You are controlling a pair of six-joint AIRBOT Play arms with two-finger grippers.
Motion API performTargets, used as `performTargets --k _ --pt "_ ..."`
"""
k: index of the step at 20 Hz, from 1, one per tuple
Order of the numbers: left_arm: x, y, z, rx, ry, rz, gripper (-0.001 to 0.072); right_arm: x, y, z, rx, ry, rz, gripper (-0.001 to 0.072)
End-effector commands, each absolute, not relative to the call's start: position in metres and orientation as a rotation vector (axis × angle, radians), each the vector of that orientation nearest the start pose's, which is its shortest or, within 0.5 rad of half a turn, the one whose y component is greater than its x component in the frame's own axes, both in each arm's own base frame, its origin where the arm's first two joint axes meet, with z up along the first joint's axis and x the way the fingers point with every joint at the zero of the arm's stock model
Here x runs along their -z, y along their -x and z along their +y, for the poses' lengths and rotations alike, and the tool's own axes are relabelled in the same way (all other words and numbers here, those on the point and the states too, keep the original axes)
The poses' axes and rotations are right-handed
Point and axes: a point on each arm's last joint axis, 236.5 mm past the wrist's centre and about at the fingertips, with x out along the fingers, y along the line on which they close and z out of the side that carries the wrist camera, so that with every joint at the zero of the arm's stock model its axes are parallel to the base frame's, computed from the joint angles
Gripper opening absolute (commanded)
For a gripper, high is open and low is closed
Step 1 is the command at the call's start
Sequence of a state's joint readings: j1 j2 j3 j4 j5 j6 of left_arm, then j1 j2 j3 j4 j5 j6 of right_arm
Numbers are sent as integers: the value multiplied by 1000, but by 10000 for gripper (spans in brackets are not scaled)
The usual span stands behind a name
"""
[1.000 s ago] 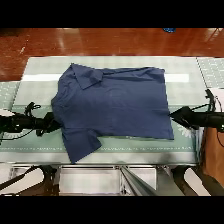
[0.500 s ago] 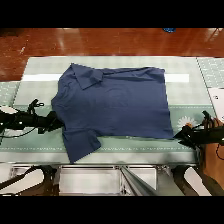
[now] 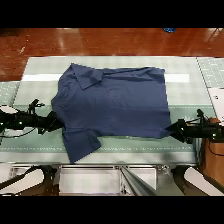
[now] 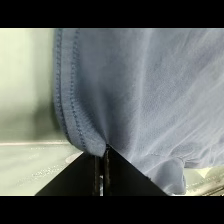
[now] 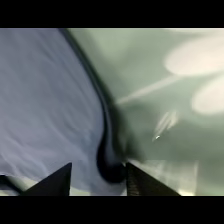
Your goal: Fold the shirts.
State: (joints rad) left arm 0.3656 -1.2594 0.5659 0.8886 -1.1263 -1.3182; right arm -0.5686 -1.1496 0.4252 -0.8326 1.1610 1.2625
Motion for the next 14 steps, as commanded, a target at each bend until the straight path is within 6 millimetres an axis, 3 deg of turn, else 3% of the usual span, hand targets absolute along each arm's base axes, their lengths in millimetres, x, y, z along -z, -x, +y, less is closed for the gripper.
performTargets --k 1,2,3,4,6,8,10,12,14 --pt "103 -256 -55 137 905 1508 16 104 -253 53 -158 -1034 1423 261" --pt "97 -263 -60 178 921 1475 16 99 -264 61 -203 -980 1424 85" --pt "87 -271 -66 222 941 1443 16 87 -278 66 -257 -918 1404 25" --pt "72 -282 -72 269 968 1402 16 68 -291 71 -311 -871 1381 25" --pt "19 -319 -80 394 997 1243 16 13 -326 72 -383 -775 1281 24" --pt "-64 -367 -80 496 1022 1004 16 -66 -364 63 -408 -670 1113 24" --pt "-160 -395 -75 570 939 785 15 -160 -386 53 -431 -519 918 24" --pt "-251 -405 -61 534 811 623 15 -247 -391 27 -332 -352 774 24" --pt "-336 -396 -49 478 630 463 15 -336 -383 21 -287 -267 585 24"
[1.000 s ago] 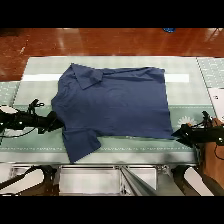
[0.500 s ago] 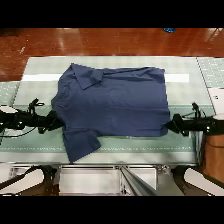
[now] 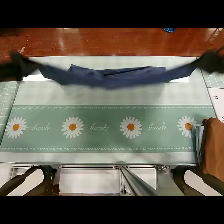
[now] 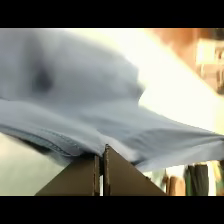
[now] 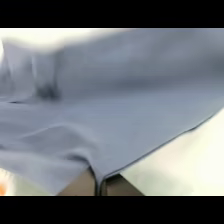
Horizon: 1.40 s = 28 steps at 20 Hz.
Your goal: Fold the shirts.
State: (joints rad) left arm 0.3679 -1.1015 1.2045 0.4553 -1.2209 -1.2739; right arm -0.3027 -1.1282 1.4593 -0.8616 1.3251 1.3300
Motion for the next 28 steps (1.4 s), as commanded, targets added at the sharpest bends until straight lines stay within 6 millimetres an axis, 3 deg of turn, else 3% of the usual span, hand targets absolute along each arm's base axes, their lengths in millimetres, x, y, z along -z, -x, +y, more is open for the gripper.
performTargets --k 1,3,4,6,10,13,16,18,21,23,26,28 --pt "-374 -387 -44 445 545 387 15 -378 -373 24 -287 -238 490 24" --pt "-447 -355 -36 378 368 218 15 -444 -344 31 -283 -161 329 24" --pt "-477 -335 -32 333 295 141 15 -459 -330 29 -255 -120 297 24" --pt "-512 -294 -26 252 203 44 15 -458 -298 20 -178 -67 317 25" --pt "-512 -232 -11 34 93 37 16 -471 -238 22 -103 -37 258 25" --pt "-506 -191 -11 -12 20 53 15 -469 -196 31 -90 -24 243 25" --pt "-491 -151 -7 29 22 85 15 -447 -166 20 -36 -21 304 25" --pt "-467 -138 0 42 84 177 15 -425 -155 5 24 -28 399 25" --pt "-435 -143 0 54 90 314 15 -412 -158 6 22 -44 451 25" --pt "-406 -164 -4 43 90 413 15 -384 -173 4 29 -87 544 25" --pt "-342 -211 -13 28 62 583 15 -324 -210 9 -8 -154 701 25" --pt "-300 -259 -23 22 66 627 15 -289 -247 15 -44 -201 733 25"
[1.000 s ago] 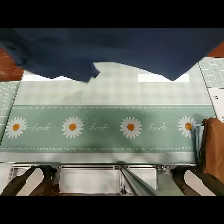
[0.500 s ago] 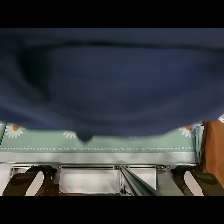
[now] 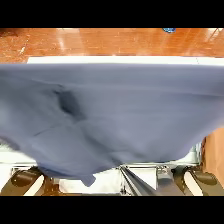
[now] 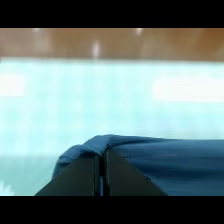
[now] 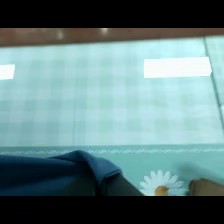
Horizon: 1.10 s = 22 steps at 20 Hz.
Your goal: Fold the shirts.
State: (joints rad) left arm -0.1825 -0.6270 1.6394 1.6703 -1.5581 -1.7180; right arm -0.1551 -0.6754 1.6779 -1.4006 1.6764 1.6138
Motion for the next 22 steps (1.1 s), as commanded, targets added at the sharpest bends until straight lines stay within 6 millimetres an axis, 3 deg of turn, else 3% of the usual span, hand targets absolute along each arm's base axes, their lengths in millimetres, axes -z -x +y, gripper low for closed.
performTargets --k 1,6,9,12,14,16,18,20,22 --pt "-278 -286 -28 20 68 641 16 -269 -268 17 -60 -225 757 25" --pt "-163 -409 -37 -21 68 810 16 -178 -375 25 -153 -299 904 24" --pt "-101 -476 -38 -41 130 882 16 -114 -439 18 -156 -333 979 25" --pt "-58 -530 -26 -70 216 933 16 -65 -494 10 -159 -345 1045 25" --pt "-36 -555 -25 -66 310 978 16 -42 -526 5 -154 -358 1066 25" --pt "-23 -569 -37 -26 448 1016 16 -22 -546 5 -157 -386 1091 25" --pt "-16 -568 -53 34 560 1056 16 -7 -545 13 -185 -411 1138 25" --pt "-8 -550 -59 116 472 1135 16 0 -536 4 -170 -380 1180 25" --pt "1 -515 -65 189 401 1279 15 -1 -519 -3 -175 -393 1239 25"
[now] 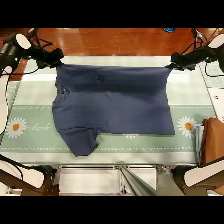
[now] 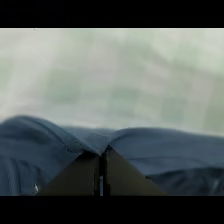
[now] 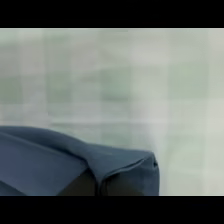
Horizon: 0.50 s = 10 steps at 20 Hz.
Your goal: Fold the shirts.
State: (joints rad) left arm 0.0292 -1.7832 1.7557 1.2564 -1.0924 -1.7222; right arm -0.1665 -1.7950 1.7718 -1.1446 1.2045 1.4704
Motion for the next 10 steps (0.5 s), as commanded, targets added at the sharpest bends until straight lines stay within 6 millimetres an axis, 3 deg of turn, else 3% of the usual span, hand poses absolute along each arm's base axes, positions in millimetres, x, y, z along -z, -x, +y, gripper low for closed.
performTargets --k 1,5,10 --pt "4 -497 -68 266 319 1340 15 1 -506 -5 -191 -384 1291 25" --pt "17 -452 -55 301 305 1521 15 23 -452 -12 -234 -314 1508 24" --pt "51 -418 -59 304 330 1653 16 59 -421 -7 -226 -356 1622 25"
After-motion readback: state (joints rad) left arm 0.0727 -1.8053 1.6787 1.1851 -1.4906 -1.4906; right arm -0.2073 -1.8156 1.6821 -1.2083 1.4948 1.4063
